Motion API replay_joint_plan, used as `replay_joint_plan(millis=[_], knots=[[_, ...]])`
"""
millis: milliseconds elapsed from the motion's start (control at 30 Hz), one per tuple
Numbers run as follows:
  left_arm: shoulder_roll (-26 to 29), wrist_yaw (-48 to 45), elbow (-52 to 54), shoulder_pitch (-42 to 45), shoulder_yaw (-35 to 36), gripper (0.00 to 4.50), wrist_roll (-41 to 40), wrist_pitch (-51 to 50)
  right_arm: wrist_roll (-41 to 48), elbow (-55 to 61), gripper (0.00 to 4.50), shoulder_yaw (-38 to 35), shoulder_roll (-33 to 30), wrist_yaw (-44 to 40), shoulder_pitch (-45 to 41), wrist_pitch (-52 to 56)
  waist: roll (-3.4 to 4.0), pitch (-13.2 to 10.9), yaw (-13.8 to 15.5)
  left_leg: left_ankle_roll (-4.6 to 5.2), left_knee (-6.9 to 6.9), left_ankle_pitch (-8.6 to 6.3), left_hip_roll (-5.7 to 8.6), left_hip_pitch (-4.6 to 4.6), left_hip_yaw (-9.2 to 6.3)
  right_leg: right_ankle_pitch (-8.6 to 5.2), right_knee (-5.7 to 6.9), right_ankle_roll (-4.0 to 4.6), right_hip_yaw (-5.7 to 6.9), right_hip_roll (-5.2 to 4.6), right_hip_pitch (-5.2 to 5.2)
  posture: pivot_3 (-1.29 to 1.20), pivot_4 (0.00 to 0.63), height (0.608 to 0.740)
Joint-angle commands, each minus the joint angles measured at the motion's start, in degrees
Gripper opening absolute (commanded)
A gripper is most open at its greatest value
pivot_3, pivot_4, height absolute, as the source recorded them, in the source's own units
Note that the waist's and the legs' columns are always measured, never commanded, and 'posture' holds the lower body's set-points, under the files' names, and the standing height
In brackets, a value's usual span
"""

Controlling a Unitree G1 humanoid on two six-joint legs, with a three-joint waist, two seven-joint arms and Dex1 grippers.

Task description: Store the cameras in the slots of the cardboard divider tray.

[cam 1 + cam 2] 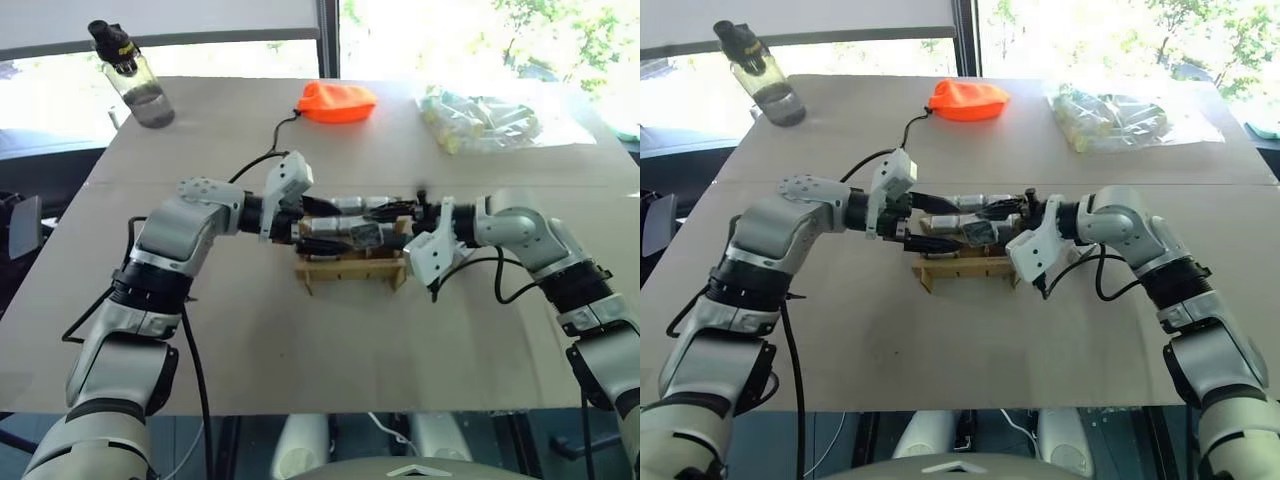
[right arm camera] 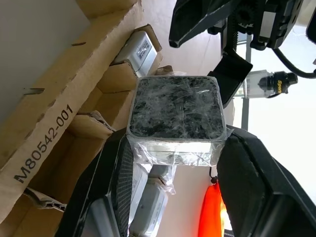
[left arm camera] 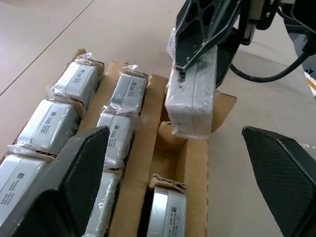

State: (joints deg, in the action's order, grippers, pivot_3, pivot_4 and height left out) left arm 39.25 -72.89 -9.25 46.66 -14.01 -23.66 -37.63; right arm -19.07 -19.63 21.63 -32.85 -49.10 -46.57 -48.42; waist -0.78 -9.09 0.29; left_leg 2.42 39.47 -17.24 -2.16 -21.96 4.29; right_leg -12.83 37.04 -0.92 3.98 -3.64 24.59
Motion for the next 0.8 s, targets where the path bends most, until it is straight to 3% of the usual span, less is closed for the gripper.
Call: replay_joint_plan(millis=[33,333,433,533,567,667,800], knots=[[-0.78,-1.7,-1.25,2.12,-0.61,4.5,1.1,0.16,-0.29,4.21,1.84,-0.37,0.15,2.0,0.33,-0.52,0.0,0.0,-0.01,0.0,0.0,0.0,0.0,0.0,0.0,0.0,0.0,0.0,0.0,0.0,0.0,0.0,0.15,0.726],[-2.73,-5.68,-3.22,3.04,-0.46,4.5,1.99,0.95,-0.46,6.62,1.84,0.12,-0.21,2.68,1.76,0.44,0.0,0.0,-0.37,0.0,0.02,0.0,0.0,0.0,0.0,0.0,0.01,0.0,0.0,-0.01,0.0,0.0,0.15,0.726],[-2.82,-6.89,-3.17,3.62,0.51,3.62,1.15,0.15,-0.45,6.46,1.84,0.34,-0.22,2.74,2.06,0.27,0.0,0.0,-0.54,0.0,0.02,0.0,0.0,0.0,0.0,0.0,0.01,0.0,-0.01,-0.01,0.0,0.0,0.15,0.726],[-2.41,-7.66,-3.36,3.7,0.46,2.35,1.81,0.75,-0.44,6.32,1.84,0.57,-0.06,2.76,2.18,0.22,0.0,0.0,-0.77,0.0,0.02,0.0,0.0,0.01,0.0,0.0,0.02,0.0,-0.01,-0.01,0.0,0.0,0.15,0.726],[-2.29,-7.87,-3.41,3.7,0.52,1.74,1.89,0.77,-0.46,6.27,1.84,0.65,0.0,2.8,2.19,0.21,0.0,0.0,-0.8,0.0,0.02,0.0,0.0,0.01,0.0,0.0,0.02,0.0,-0.01,-0.01,0.0,0.0,0.15,0.726],[-2.05,-8.47,-3.47,3.75,0.76,0.71,2.13,0.76,-0.63,6.07,1.84,0.88,0.06,3.06,2.17,0.13,0.0,0.0,-0.9,0.0,0.02,0.0,0.0,0.01,0.0,0.0,0.03,0.0,-0.02,-0.01,0.0,0.0,0.15,0.726],[-1.73,-9.21,-3.18,3.73,0.73,0.72,2.18,0.57,-0.54,5.88,1.84,1.17,0.16,3.19,2.29,0.0,0.0,0.0,-0.9,0.0,0.02,0.0,0.0,0.02,0.0,0.0,0.04,0.0,-0.02,-0.01,0.0,0.0,0.15,0.726]])
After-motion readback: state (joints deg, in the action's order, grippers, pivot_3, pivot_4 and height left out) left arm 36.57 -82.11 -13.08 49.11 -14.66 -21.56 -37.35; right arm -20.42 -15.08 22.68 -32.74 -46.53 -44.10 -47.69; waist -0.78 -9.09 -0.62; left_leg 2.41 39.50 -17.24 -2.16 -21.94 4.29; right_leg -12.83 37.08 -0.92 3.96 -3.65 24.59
